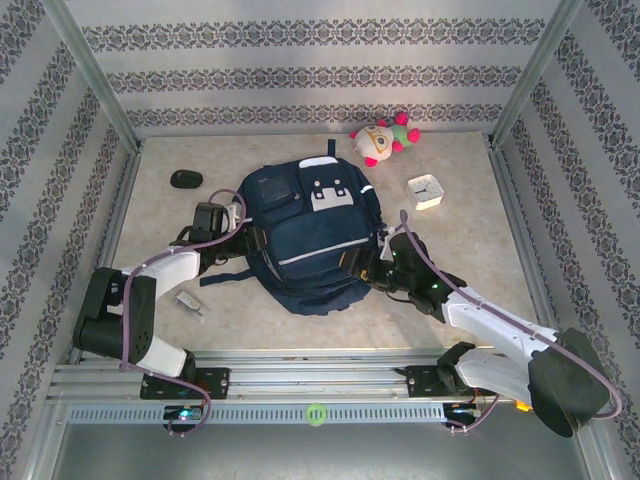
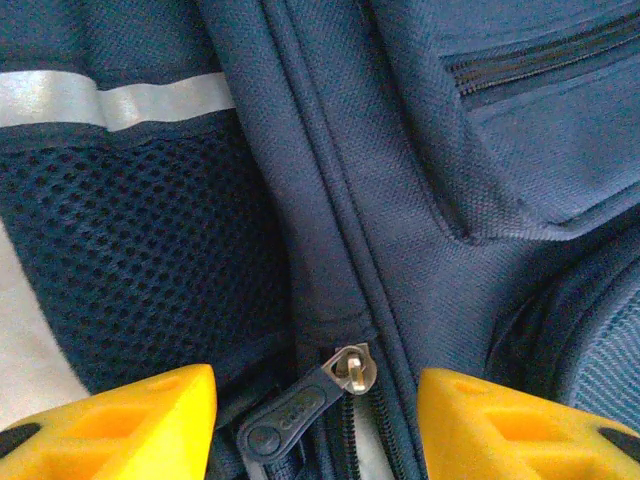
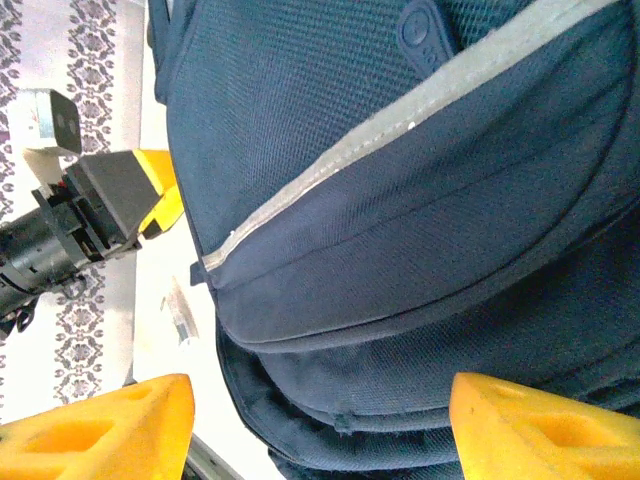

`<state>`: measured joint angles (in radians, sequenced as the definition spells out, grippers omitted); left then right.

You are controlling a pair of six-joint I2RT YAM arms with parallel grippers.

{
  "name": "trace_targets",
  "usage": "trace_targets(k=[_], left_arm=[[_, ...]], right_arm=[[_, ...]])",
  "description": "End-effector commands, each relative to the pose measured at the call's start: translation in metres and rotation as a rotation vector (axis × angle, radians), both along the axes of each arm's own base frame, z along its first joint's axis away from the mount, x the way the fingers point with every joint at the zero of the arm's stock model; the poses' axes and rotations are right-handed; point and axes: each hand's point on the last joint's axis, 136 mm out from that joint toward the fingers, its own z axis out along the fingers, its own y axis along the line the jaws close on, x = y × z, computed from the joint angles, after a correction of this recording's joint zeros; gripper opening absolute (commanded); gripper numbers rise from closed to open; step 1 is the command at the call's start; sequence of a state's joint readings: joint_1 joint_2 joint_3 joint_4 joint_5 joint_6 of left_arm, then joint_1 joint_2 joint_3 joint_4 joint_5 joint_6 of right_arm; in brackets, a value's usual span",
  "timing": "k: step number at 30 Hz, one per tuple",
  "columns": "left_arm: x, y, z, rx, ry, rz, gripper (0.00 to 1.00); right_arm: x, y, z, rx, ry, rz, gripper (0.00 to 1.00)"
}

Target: Pack books, pencil case, and school supplies into a backpack

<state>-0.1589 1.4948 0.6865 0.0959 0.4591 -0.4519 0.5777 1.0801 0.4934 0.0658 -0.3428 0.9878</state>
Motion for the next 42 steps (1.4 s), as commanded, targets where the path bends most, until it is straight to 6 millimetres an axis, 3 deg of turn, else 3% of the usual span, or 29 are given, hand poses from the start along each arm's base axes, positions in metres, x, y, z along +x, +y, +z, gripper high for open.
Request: trace_targets(k=[1,6,13,25,34,42], left_arm=[[0.009,-0.011,0.009,-0.101,-0.059,-0.028,0.54],[0.006,-0.012,0.000,-0.115,-0.036,-0.050,0.53],[-0.006,-0.006,0.002,-0.128,-0.059,-0.045,0.32],[-0.011,-0.002,0.001,-0.107,-0.055,-0.037,0.00],[-0.022,-0.002,0.007,-0.082,-0.047,-0.068,0.00],[-0.052,-0.012,0.013,-0.029,-0.020,-0.140,0.00]], right_arm=[[0.003,0.007,0.007,0.024,-0.025,0.043,0.68],[0.005,0.008,0.009,0.029,-0.032,0.044,0.67],[0.006,0.007,0.005,0.021,-0.024,0.043,0.66],[0.006,0.007,0.003,0.025,-0.021,0.039,0.63],[0.005,0.006,0.002,0.027,-0.022,0.031,0.63],[0.018,0.010,0.001,0.045,-0.027,0.001,0.60]])
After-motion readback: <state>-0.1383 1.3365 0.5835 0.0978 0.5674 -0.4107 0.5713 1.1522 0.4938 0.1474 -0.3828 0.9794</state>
